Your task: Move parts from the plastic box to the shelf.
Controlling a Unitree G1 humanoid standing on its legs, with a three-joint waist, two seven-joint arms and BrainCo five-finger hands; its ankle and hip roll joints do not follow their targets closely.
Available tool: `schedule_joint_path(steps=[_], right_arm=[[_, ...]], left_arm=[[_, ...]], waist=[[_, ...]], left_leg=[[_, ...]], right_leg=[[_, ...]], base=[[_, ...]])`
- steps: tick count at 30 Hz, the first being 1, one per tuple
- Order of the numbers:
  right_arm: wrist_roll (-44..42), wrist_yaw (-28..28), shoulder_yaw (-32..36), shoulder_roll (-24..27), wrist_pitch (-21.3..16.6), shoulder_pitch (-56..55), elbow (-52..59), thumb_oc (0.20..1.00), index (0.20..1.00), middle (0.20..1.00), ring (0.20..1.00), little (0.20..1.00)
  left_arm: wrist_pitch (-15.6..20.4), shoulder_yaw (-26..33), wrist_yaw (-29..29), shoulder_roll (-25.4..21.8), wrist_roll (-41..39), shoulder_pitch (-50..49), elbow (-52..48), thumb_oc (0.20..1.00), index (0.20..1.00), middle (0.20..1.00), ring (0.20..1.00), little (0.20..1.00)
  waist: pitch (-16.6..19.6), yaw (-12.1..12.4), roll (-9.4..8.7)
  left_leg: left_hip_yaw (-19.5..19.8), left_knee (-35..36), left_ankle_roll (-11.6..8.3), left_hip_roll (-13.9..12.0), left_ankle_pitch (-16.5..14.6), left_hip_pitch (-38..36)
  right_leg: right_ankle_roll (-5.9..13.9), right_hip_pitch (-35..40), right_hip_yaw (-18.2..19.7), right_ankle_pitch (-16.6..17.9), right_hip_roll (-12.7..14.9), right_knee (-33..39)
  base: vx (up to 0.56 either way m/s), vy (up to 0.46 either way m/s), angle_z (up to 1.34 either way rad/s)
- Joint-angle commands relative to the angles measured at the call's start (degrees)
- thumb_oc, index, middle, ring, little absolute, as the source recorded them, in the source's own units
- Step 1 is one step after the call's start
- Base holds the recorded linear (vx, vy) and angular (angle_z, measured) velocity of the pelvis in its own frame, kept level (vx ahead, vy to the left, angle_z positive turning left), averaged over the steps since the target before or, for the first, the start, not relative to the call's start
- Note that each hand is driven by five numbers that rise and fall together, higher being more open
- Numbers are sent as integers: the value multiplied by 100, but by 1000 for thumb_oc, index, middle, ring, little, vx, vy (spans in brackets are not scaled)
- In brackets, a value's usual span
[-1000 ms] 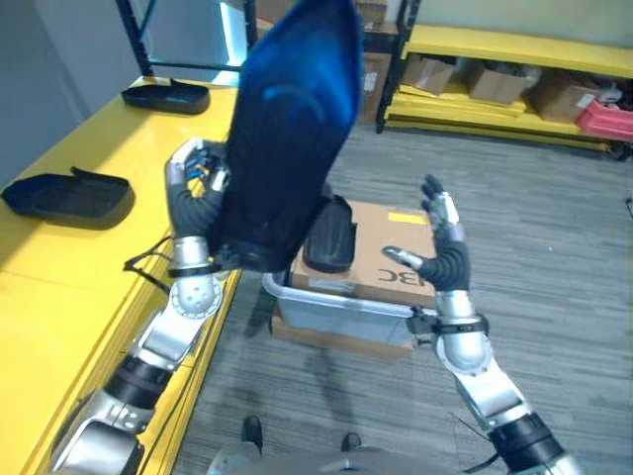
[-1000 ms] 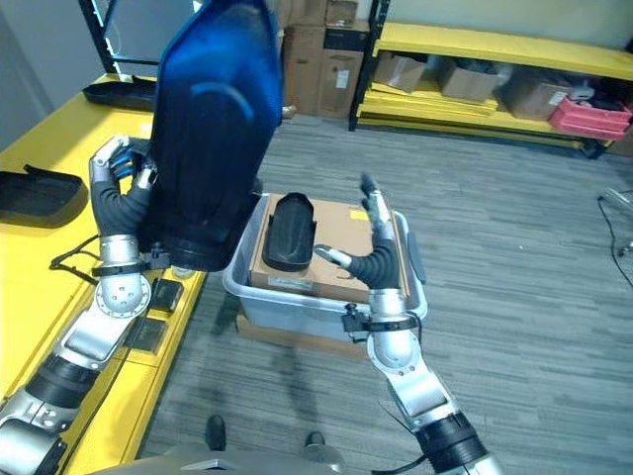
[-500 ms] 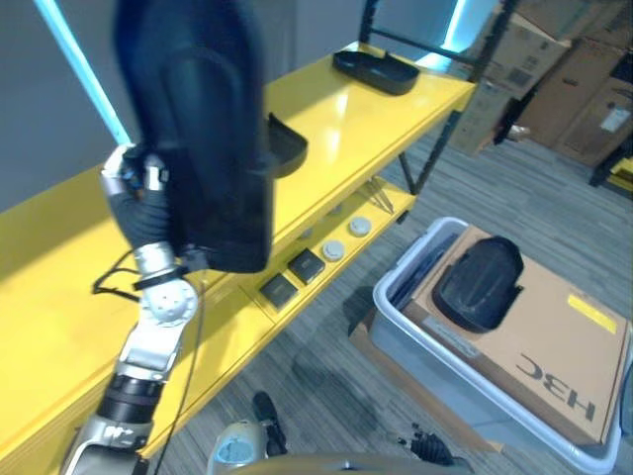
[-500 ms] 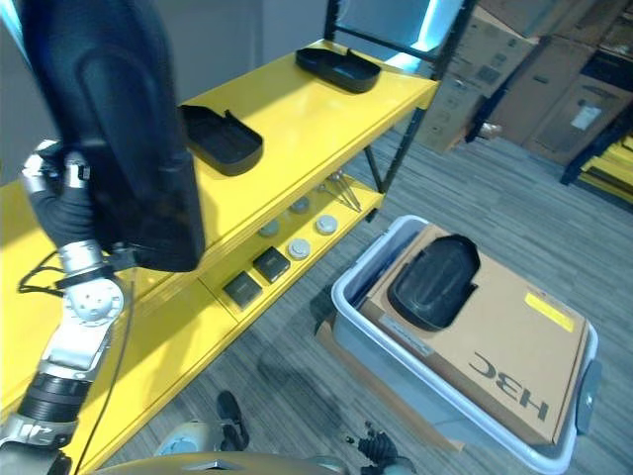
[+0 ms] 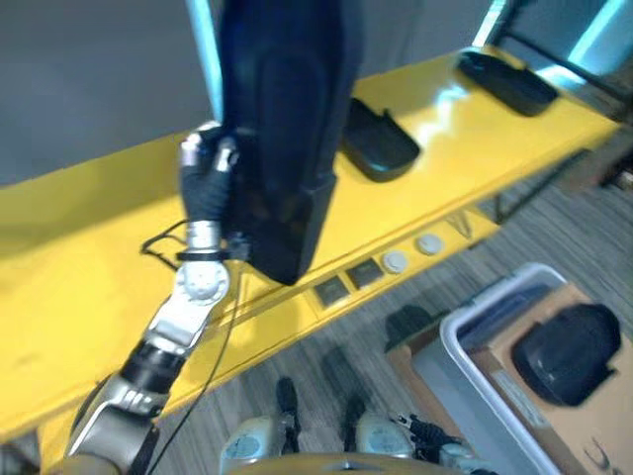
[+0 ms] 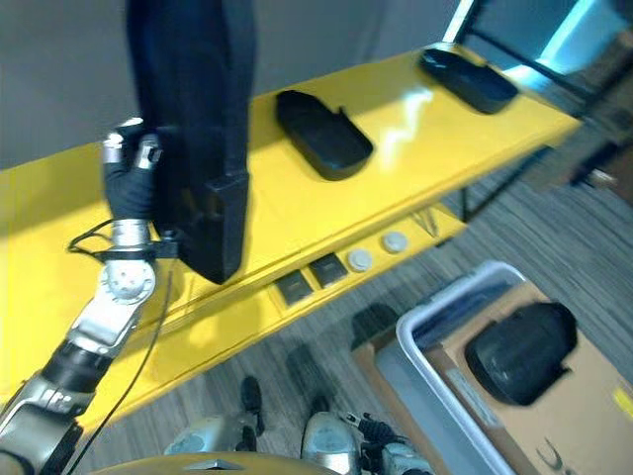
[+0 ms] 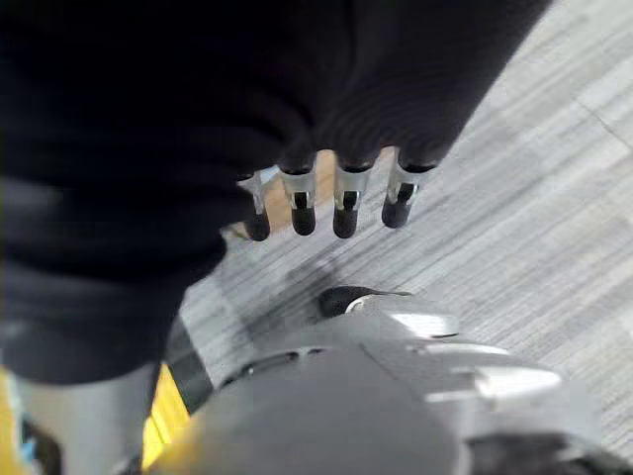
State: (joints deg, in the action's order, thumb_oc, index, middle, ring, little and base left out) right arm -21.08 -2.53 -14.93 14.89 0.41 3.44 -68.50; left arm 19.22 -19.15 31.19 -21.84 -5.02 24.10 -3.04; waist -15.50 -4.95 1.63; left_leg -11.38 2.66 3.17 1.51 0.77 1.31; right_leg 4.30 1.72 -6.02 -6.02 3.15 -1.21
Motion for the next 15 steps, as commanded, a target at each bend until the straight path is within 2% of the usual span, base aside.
schedule_joint_path(steps=[1,3,4,6,9,10,11,13,15], right_arm=[[-41,-292,2,-42,259,-72,-353,1000,1000,1000,1000,1000],[197,-448,-80,-6,335,-17,-401,1000,1000,1000,1000,1000],[397,-625,-181,57,306,31,-422,1000,1000,1000,1000,1000],[504,-719,-273,161,407,101,-374,1000,1000,1000,1000,1000],[398,-603,-249,302,615,77,-337,1000,1000,1000,1000,1000],[286,-528,-211,361,690,63,-338,1000,1000,1000,1000,1000],[136,-490,-157,423,827,95,-335,1000,1000,1000,1000,1000],[122,-581,-179,458,1003,186,-355,1000,1000,1000,1000,1000],[410,-686,-215,463,1077,194,-378,1000,1000,1000,1000,1000]], left_arm=[[62,9,129,-4,-151,61,-564,200,200,200,200,200],[-82,33,205,9,-126,-115,-688,200,200,200,200,200],[-202,137,222,-17,-215,-317,-875,200,200,200,200,200],[-311,270,206,-29,-297,-489,-977,200,200,200,200,200],[-364,410,106,1,-401,-554,-876,200,200,200,200,200],[-340,458,175,-14,-366,-558,-798,200,200,200,200,200],[-345,535,388,-70,-21,-560,-725,200,200,200,200,200],[-512,610,607,-165,13,-559,-626,200,200,200,200,200],[-744,701,720,-278,33,-529,-430,200,200,200,200,200]], waist=[[321,47,-106],[359,191,-150],[363,353,-219],[318,514,-270],[273,519,-258],[254,501,-259],[264,512,-277],[302,563,-326],[418,522,-279]], left_leg=[[195,234,-354,-490,-241,-451],[294,234,-492,-523,-138,-394],[289,234,-621,-610,2,-212],[119,160,-765,-748,192,99],[-281,-12,-895,-975,314,212],[-350,-134,-929,-1030,267,176],[-221,-339,-909,-1001,107,116],[181,-582,-804,-809,-218,14],[319,-249,-718,-698,-269,-275]], right_leg=[[303,-227,-190,184,264,-907],[189,29,-303,121,189,-562],[78,336,-376,90,114,-201],[-42,632,-526,71,77,138],[-87,792,-815,97,71,283],[-81,844,-903,102,102,308],[-77,843,-892,123,158,325],[-66,761,-716,187,229,316],[-52,650,-639,231,228,292]], base=[[65,-340,139],[35,-366,106],[-6,-343,89],[-50,-256,79],[-67,-95,57],[-62,-29,44],[-38,9,39],[1,50,-3],[59,91,-58]])
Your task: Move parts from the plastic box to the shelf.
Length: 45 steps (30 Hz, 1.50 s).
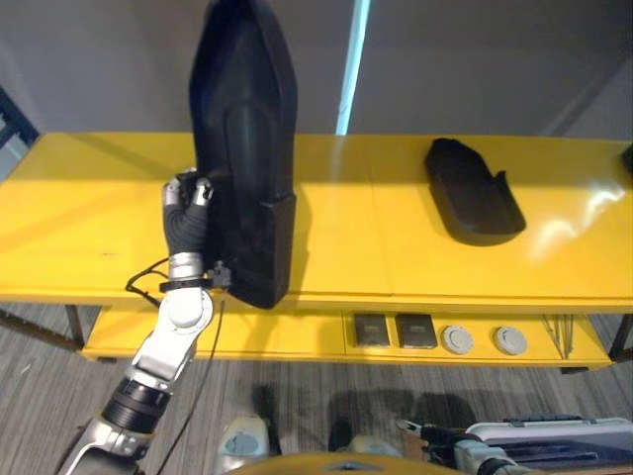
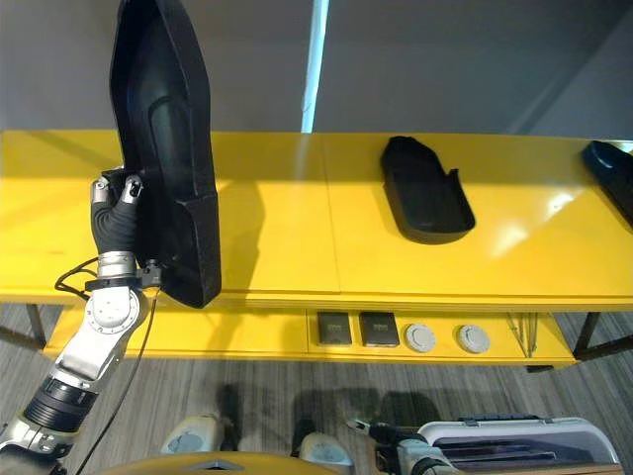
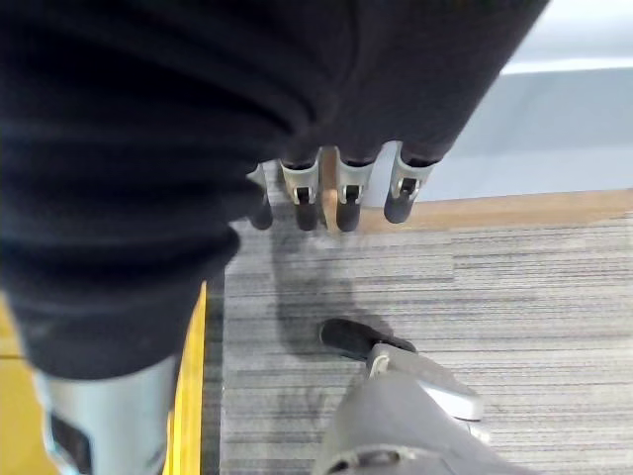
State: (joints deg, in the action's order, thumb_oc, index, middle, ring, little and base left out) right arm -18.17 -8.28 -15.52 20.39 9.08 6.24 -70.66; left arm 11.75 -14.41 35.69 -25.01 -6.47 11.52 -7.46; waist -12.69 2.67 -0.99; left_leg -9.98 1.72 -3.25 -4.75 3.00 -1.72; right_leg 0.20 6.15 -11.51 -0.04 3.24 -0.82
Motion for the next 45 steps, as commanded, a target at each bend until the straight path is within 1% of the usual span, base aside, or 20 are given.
schedule_joint_path(steps=[1,3,5,6,9,12,15,17,18,20,21,23,27,29,37,40,41,42,43,45], right_arm=[[133,-101,-152,-83,216,-108,-173,1000,1000,1000,1000,1000],[-29,-78,-160,-117,271,-205,-173,1000,1000,1000,1000,1000],[-59,-201,-173,-169,307,-266,-135,1000,1000,1000,1000,1000],[232,-390,-210,-211,379,-337,-62,1000,1000,1000,1000,1000],[551,-390,-452,-280,303,-503,52,1000,1000,1000,1000,1000],[421,-333,-609,-275,314,-549,188,1000,1000,1000,1000,1000],[959,-407,-767,-228,280,-547,291,1000,1000,1000,1000,1000],[1044,-441,-836,-178,272,-525,305,1000,1000,1000,1000,1000],[1031,-427,-863,-169,295,-513,319,1000,1000,1000,1000,1000],[949,-543,-890,-138,533,-482,346,1000,1000,1000,1000,1000],[813,-1013,-839,-99,965,-449,260,1000,1000,1000,1000,1000],[906,-1084,-821,-92,846,-427,224,1000,1000,1000,1000,1000],[785,-1044,-961,-8,745,-278,262,1000,1000,1000,1000,1000],[753,-1080,-966,-17,837,-253,263,1000,1000,1000,1000,1000],[1016,-1197,-965,-71,909,-335,130,1000,1000,1000,1000,1000],[1024,-1136,-952,-90,861,-371,59,1000,1000,1000,1000,1000],[1010,-1122,-943,-111,844,-368,29,1000,1000,1000,1000,1000],[1009,-1119,-942,-114,838,-366,25,1000,1000,1000,1000,1000],[1018,-1084,-933,-132,784,-358,-15,1000,1000,1000,1000,1000],[993,-1034,-904,-131,773,-338,-28,1000,1000,1000,1000,1000]], left_arm=[[-55,239,243,24,102,756,102,200,200,200,200,200],[-70,196,113,12,-205,917,655,200,200,200,200,200],[-256,196,126,-5,-504,1078,1009,200,200,200,200,200],[-409,189,121,72,-1177,1162,1351,200,200,200,200,200],[-422,185,192,264,-1431,1314,2025,200,200,200,200,200],[-565,234,267,367,-1511,1519,2524,200,200,200,200,200],[-988,303,179,317,-1732,1760,3050,200,200,200,200,200],[-1167,274,136,263,-1722,1865,3314,200,200,200,200,200],[-1361,252,21,248,-1729,1911,3427,200,200,200,200,200],[-1485,237,31,226,-1712,1966,3574,200,200,200,200,200],[-1663,199,-194,182,-1683,2008,3781,200,200,200,200,200],[-1775,161,-271,156,-1690,2046,3870,200,200,200,200,200],[-1867,35,-430,119,-1815,2285,4340,200,200,200,200,200],[-1953,-23,-474,141,-1844,2390,4517,200,200,200,200,200],[-2026,-38,-535,297,-2135,2620,5111,200,200,200,200,200],[-2156,-66,-633,318,-2243,2726,5190,200,200,200,200,200],[-2227,-93,-706,355,-2263,2767,5243,843,843,843,843,843],[-2222,-95,-731,357,-2265,2773,5251,953,953,953,953,953],[-2308,-123,-927,380,-2298,2805,5292,1000,1000,1000,1000,1000],[-2420,-174,-1049,414,-2369,2819,5275,1000,1000,1000,1000,1000]], waist=[[137,-256,-7],[156,-346,23],[202,-411,62],[228,-470,87],[222,-578,127],[184,-679,189],[132,-777,250],[99,-809,265],[91,-819,270],[82,-830,261],[69,-817,246],[69,-799,241],[21,-772,226],[20,-783,223],[84,-885,239],[107,-915,244],[125,-927,241],[126,-928,240],[141,-934,237],[157,-939,244]], left_leg=[[188,-185,-93,-81,-455,40],[174,-147,-89,-86,-415,-1],[148,18,-91,-66,-396,-93],[121,129,-86,-38,-389,-148],[53,172,-97,-28,-386,-131],[1,248,-108,-11,-386,-118],[-80,280,-122,-2,-363,-72],[-112,277,-123,-8,-357,-59],[-129,265,-125,-11,-353,-48],[-175,239,-128,-6,-340,-23],[-230,147,-146,-16,-302,67],[-251,81,-143,-23,-300,139],[-302,34,-157,-99,-216,253],[-331,17,-166,-124,-186,270],[-399,-108,-154,-164,-212,233],[-389,-120,-151,-169,-234,201],[-363,-112,-144,-158,-250,162],[-361,-111,-144,-157,-252,156],[-336,-116,-138,-144,-266,132],[-303,-113,-131,-129,-281,110]], right_leg=[[343,220,-69,-355,210,255],[353,241,-17,-312,175,279],[397,240,36,-287,166,360],[430,255,74,-258,171,458],[465,197,120,-228,198,548],[489,105,195,-242,202,582],[491,6,262,-247,199,582],[486,-3,280,-264,189,582],[482,5,300,-277,180,582],[431,41,310,-324,89,582],[400,93,318,-356,49,582],[392,103,330,-367,42,582],[390,119,359,-360,11,582],[387,137,372,-357,-3,582],[388,241,451,-354,-6,582],[384,265,484,-371,-14,582],[390,277,501,-371,-15,582],[391,279,504,-371,-14,582],[394,288,522,-369,-16,582],[393,291,542,-371,-22,582]], base=[[132,56,-33],[148,44,2],[153,67,-4],[132,60,-23],[74,69,-24],[13,62,-16],[0,60,-18],[25,25,-20],[46,10,-4],[67,2,-1],[68,-9,-5],[54,-22,-6],[39,-46,-8],[50,-50,-2],[67,-12,-5],[61,-26,-3],[56,-28,-2],[61,-35,-3],[36,-24,-2],[19,-12,0]])
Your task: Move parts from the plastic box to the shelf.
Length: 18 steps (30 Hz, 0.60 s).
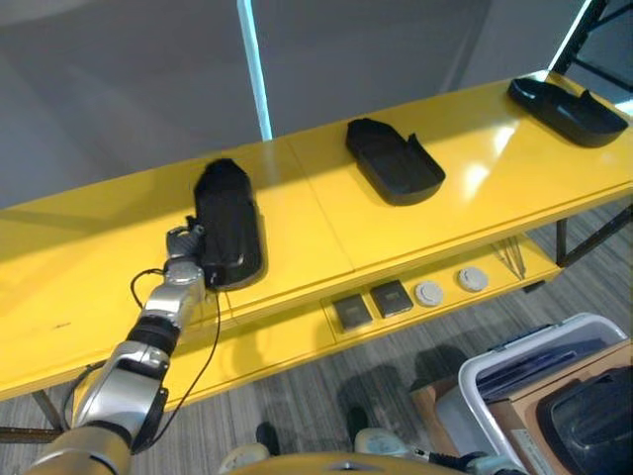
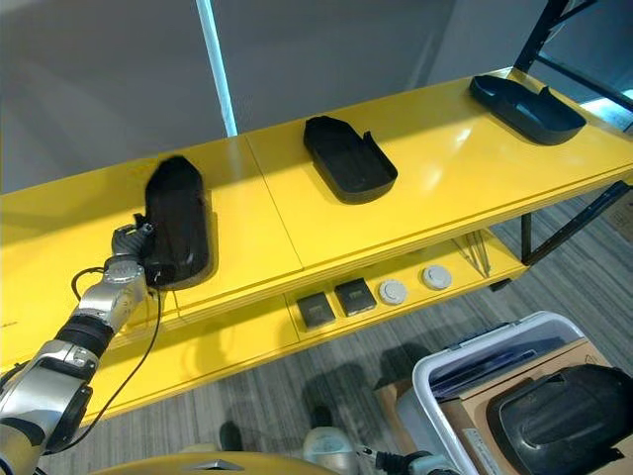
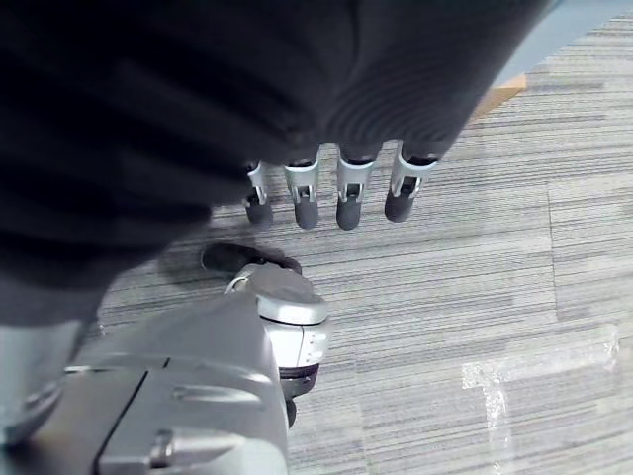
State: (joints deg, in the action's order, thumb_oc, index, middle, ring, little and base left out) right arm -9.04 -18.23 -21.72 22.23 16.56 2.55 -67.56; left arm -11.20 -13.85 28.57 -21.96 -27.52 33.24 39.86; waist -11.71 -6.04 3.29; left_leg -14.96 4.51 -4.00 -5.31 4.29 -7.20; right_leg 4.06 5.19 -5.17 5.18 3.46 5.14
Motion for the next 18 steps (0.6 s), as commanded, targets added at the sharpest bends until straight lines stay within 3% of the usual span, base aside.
schedule_joint_path(steps=[1,4,8,11,18], right_arm=[[83,-29,-274,-311,27,37,-342,1000,1000,1000,1000,1000],[162,-34,-204,-290,41,90,-402,1000,1000,1000,1000,1000],[240,-95,-171,-281,18,120,-464,1000,1000,1000,1000,1000],[219,-105,-174,-304,22,143,-473,1000,1000,1000,1000,1000],[220,-57,-164,-375,56,160,-537,1000,1000,1000,1000,1000]], left_arm=[[-149,-243,-376,116,-297,648,539,1000,1000,1000,1000,1000],[-212,-305,-613,177,-318,630,527,1000,1000,1000,1000,1000],[-225,-325,-525,199,-601,633,454,1000,1000,1000,1000,1000],[-56,-275,-679,240,-1107,674,382,1000,1000,1000,1000,1000],[291,-88,-428,186,-1126,544,13,1000,1000,1000,1000,1000]], waist=[[58,-70,-182],[78,-78,-157],[95,-76,-132],[125,-62,-123],[246,18,-119]], left_leg=[[202,-393,-56,-70,-411,652],[214,-401,-60,-59,-421,618],[222,-409,-67,-53,-419,592],[238,-395,-66,-32,-431,548],[308,-324,-77,-5,-447,441]], right_leg=[[6,391,-87,-892,-45,-14],[-5,420,-74,-899,-47,-14],[-7,455,-75,-903,-42,-14],[-1,480,-96,-903,-30,-14],[3,528,-171,-913,-12,-14]], base=[[0,0,0],[0,0,0],[0,0,0],[0,0,0],[-48,12,0]])
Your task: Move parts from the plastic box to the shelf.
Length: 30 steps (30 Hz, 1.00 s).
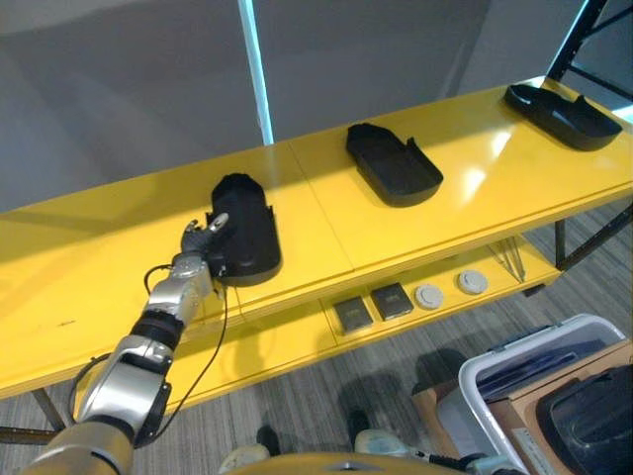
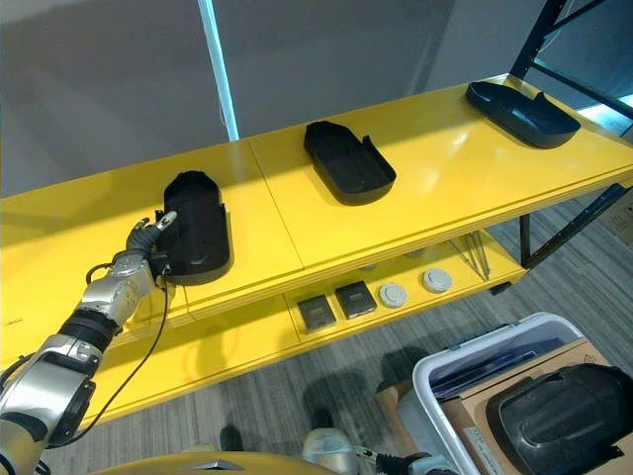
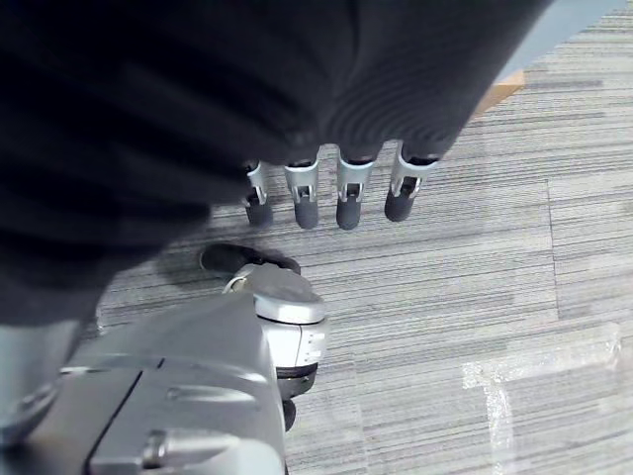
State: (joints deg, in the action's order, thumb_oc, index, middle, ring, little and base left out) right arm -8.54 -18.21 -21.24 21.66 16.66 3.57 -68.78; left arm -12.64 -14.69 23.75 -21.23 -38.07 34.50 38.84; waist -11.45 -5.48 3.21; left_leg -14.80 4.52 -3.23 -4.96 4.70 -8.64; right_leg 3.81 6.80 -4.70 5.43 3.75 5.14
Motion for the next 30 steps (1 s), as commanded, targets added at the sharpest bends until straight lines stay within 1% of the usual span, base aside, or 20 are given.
schedule_joint_path(steps=[1,4,7,8,9,10,11,12,13,14,15,16,17,18,20,21,23,25,29,30], right_arm=[[172,-58,-210,-319,49,58,-416,1000,1000,1000,1000,1000],[208,-39,-160,-312,99,53,-474,1000,1000,1000,1000,1000],[262,-47,-51,-296,142,68,-552,1000,1000,1000,1000,1000],[236,-29,-37,-309,120,56,-569,1000,1000,1000,1000,1000],[204,-3,-28,-315,105,40,-567,1000,1000,1000,1000,1000],[188,-7,-17,-310,99,47,-561,1000,1000,1000,1000,1000],[137,14,35,-308,78,59,-552,1000,1000,1000,1000,1000],[113,25,44,-310,71,53,-550,1000,1000,1000,1000,1000],[78,38,118,-329,26,30,-562,1000,1000,1000,1000,1000],[94,5,177,-336,-13,25,-591,1000,1000,1000,1000,1000],[84,-6,208,-339,-43,24,-601,1000,1000,1000,1000,1000],[69,-11,225,-343,-78,24,-608,1000,1000,1000,1000,1000],[44,-10,234,-344,-99,29,-609,1000,1000,1000,1000,1000],[-7,-3,269,-358,-151,77,-604,1000,1000,1000,1000,1000],[-47,6,271,-374,-181,118,-600,1000,1000,1000,1000,1000],[-120,29,255,-387,-197,178,-589,1000,1000,1000,1000,1000],[-179,34,233,-388,-222,300,-566,1000,1000,1000,1000,1000],[-193,8,168,-401,-239,390,-544,1000,1000,1000,1000,1000],[-260,-26,31,-422,-204,519,-528,1000,1000,1000,1000,1000],[-320,18,-4,-436,-208,524,-534,1000,1000,1000,1000,1000]], left_arm=[[443,4,51,104,-79,415,110,1000,1000,1000,1000,1000],[705,159,-50,-104,-144,330,-55,1000,1000,1000,1000,1000],[956,289,-141,-423,149,-18,-851,1000,1000,1000,1000,1000],[970,320,-303,-524,279,-185,-1187,1000,1000,1000,1000,1000],[1014,348,-745,-599,566,-311,-1373,1000,1000,1000,1000,1000],[978,352,-831,-671,632,-404,-1618,1000,1000,1000,1000,1000],[928,387,-899,-852,1071,-739,-2415,1000,1000,1000,1000,1000],[881,409,-873,-902,1099,-834,-2666,1000,1000,1000,1000,1000],[1023,594,-1114,-1052,1184,-1311,-3585,1000,1000,1000,1000,1000],[1307,738,-1388,-1093,1179,-1599,-4147,1000,1000,1000,1000,1000],[1449,809,-1515,-1091,1164,-1749,-4369,1000,1000,1000,1000,1000],[1605,860,-1713,-1075,1153,-1891,-4540,639,639,639,639,639],[1699,872,-1896,-1055,1170,-1990,-4677,567,567,567,567,567],[1954,823,-2343,-1029,1268,-2240,-5056,200,200,200,200,200],[2068,737,-2729,-984,1250,-2378,-5208,200,200,200,200,200],[2122,607,-3085,-885,1058,-2514,-5370,200,200,200,200,200],[1972,287,-3556,-681,468,-2814,-5556,200,200,200,200,200],[1966,-101,-3938,-627,425,-3050,-5495,200,200,200,200,200],[2242,-910,-4372,-776,624,-3263,-5219,200,200,200,200,200],[2209,-1063,-4345,-806,598,-3243,-5152,200,200,200,200,200]], waist=[[222,-38,-112],[260,7,-103],[273,134,-113],[265,184,-122],[256,222,-129],[247,255,-134],[221,366,-152],[214,391,-153],[181,542,-159],[174,636,-163],[164,692,-166],[160,737,-169],[161,774,-173],[154,870,-176],[154,922,-179],[144,978,-181],[129,1052,-168],[109,1080,-162],[76,1054,-138],[78,1027,-129]], left_leg=[[293,-324,-152,-39,-488,583],[298,-306,-151,-33,-498,548],[370,-315,-126,-7,-539,539],[398,-308,-114,0,-551,531],[417,-300,-104,5,-558,521],[432,-301,-105,1,-560,523],[489,-287,-95,8,-579,518],[503,-278,-89,13,-583,513],[567,-230,-71,27,-588,494],[606,-201,-69,37,-587,495],[629,-185,-68,46,-587,498],[651,-170,-66,54,-587,502],[663,-156,-67,55,-586,503],[713,-122,-66,65,-587,505],[744,-101,-66,72,-582,507],[775,-90,-71,74,-577,516],[829,-69,-77,76,-573,528],[839,-45,-77,73,-571,511],[791,20,-82,64,-551,492],[768,39,-80,63,-540,489]], right_leg=[[29,368,-219,-938,-41,-14],[26,386,-270,-938,-25,-14],[6,412,-349,-935,2,-14],[5,417,-379,-933,12,-14],[5,420,-402,-933,19,-14],[-4,425,-421,-938,20,-14],[-20,435,-487,-949,30,-14],[-20,438,-503,-954,34,-14],[-33,457,-588,-981,45,-14],[-48,471,-644,-995,45,-14],[-51,477,-672,-999,47,-14],[-51,482,-702,-1002,52,-14],[-54,483,-729,-1006,55,-14],[-60,486,-785,-1006,54,-14],[-62,482,-819,-1000,53,-14],[-66,473,-857,-993,56,-14],[-71,461,-907,-994,56,-14],[-68,451,-948,-985,54,-14],[-36,390,-982,-955,59,-14],[-25,367,-965,-939,57,-14]], base=[[-61,19,1],[-73,27,1],[-103,37,6],[-105,24,9],[-71,12,5],[-99,22,12],[-84,20,19],[-133,35,27],[-121,28,22],[-136,28,22],[-95,15,31],[-69,9,40],[-90,6,49],[-89,2,37],[-67,2,23],[-59,12,30],[-63,23,16],[-36,19,-2],[0,0,0],[0,0,0]])
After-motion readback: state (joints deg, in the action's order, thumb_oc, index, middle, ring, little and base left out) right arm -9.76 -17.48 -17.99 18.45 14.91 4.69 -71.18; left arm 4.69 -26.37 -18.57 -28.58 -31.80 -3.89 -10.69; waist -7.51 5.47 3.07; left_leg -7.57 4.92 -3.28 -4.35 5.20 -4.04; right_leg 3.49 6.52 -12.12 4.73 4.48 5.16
